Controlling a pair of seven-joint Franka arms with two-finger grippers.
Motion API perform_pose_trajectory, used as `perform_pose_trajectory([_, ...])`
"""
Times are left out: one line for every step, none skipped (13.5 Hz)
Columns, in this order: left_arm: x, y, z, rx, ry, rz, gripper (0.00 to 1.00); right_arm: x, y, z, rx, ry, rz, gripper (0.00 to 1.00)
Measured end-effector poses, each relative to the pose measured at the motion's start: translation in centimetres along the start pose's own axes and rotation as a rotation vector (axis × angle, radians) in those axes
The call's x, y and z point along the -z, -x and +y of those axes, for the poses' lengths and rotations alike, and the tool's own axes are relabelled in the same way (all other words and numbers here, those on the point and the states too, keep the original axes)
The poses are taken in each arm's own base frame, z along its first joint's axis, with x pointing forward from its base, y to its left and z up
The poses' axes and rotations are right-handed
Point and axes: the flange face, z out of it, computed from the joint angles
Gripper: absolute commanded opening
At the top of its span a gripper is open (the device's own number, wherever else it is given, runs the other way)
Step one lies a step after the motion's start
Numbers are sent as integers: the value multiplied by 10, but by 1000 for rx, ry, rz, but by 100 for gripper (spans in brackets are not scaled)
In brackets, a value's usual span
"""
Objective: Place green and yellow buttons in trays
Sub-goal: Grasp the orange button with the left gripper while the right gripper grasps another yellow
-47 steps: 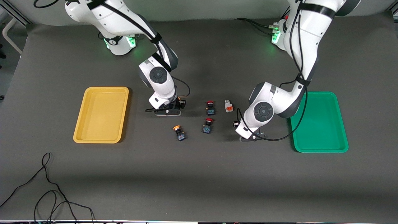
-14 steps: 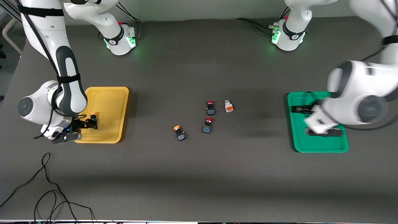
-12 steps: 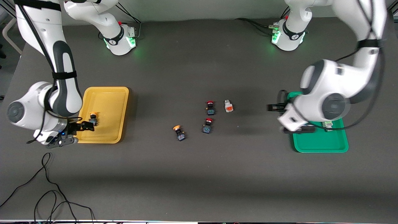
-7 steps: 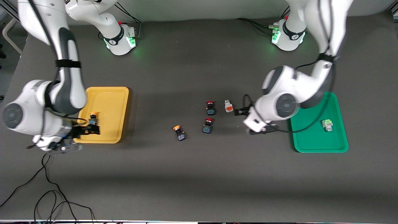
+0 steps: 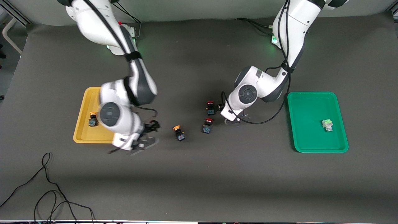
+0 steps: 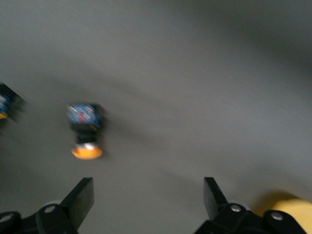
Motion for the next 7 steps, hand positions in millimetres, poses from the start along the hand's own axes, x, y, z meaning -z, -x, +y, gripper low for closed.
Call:
perform_pose_trajectory([3, -1, -4, 5, -2, 2, 99, -14, -9, -11, -11, -20, 17, 100])
perform_pose_trajectory([6, 0, -6, 7, -4, 4, 99, -28, -16, -19, -26, -30, 40, 100])
perform_pose_trajectory([8, 1, -8, 7, -5, 6, 99, -42, -21, -28, -37, -33, 62, 100])
perform_pose_trajectory([7, 2, -8, 7, -7, 4, 99, -54, -24, -38, -45, -35, 77, 100])
perform_pose_trajectory([5, 3, -10, 7, -10, 1, 98, -64, -25, -49, -57, -42, 84, 100])
perform_pose_trajectory([2, 4, -11, 8, -14, -2, 98, -72, -25, -60, -72, -49, 83, 100])
perform_pose_trajectory([1, 5, -12, 8, -16, -4, 96, -78, -25, -70, -83, -52, 84, 100])
